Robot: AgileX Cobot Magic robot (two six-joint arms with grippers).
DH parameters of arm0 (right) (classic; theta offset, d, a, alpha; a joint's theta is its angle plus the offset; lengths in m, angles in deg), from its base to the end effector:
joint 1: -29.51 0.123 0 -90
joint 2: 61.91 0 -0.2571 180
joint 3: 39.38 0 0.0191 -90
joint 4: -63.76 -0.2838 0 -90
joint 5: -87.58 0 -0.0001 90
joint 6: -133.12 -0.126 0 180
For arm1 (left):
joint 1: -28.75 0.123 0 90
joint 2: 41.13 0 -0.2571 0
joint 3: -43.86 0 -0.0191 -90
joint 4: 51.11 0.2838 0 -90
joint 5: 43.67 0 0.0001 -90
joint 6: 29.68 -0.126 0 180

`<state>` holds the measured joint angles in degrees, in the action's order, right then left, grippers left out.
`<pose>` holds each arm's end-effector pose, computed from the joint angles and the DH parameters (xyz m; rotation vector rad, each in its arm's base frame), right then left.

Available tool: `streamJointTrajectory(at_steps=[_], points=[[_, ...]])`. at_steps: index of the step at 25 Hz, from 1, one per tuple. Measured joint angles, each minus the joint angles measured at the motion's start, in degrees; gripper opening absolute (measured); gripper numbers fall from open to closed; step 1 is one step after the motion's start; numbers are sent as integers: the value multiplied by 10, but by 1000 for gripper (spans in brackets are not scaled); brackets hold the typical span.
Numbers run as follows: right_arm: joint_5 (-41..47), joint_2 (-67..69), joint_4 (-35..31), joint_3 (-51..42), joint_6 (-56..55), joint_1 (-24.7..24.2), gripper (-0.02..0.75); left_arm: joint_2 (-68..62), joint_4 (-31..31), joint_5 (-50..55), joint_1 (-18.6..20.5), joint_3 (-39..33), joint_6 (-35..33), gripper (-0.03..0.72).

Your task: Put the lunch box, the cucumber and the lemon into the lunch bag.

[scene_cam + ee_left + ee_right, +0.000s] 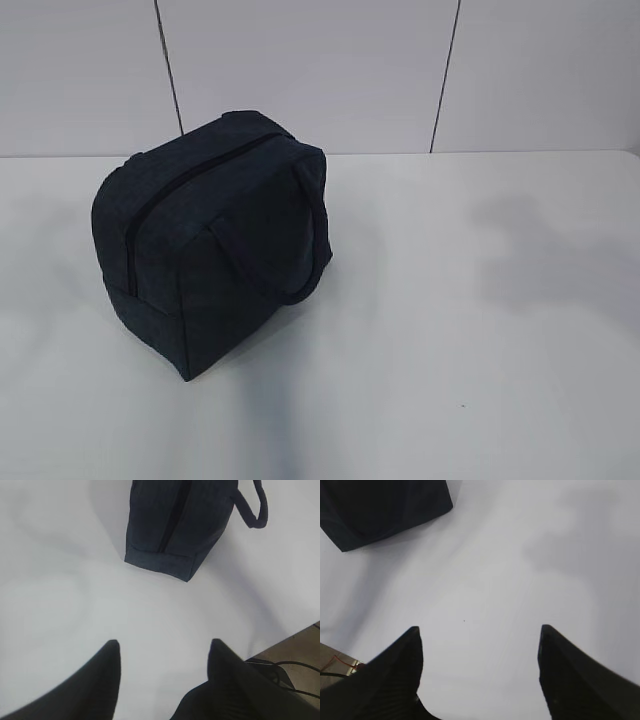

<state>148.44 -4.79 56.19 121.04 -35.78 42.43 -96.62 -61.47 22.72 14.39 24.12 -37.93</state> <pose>0.2082 0.0626 0.3307 -0.4760 2.3502 0.1833 0.1901 -0.0701 0.3287 0.4662 2.4253 -0.2818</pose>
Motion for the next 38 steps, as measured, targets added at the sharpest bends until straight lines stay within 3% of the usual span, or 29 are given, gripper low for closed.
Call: streamJointTrajectory(at_steps=[6, 11, 22, 38], points=[[-18, -154, 6, -163, -1, 0, 543, 100, 1, -37, 0, -138, 0, 404], [-10, -257, 55, -249, -5, 0, 543, 156, 22, -50, 0, -212, 0, 403], [36, -301, 101, -282, -63, 0, 543, 172, 27, -49, 0, -258, 0, 403], [37, -301, 106, -283, -71, 0, 543, 174, 29, -49, 0, -258, 0, 400]])
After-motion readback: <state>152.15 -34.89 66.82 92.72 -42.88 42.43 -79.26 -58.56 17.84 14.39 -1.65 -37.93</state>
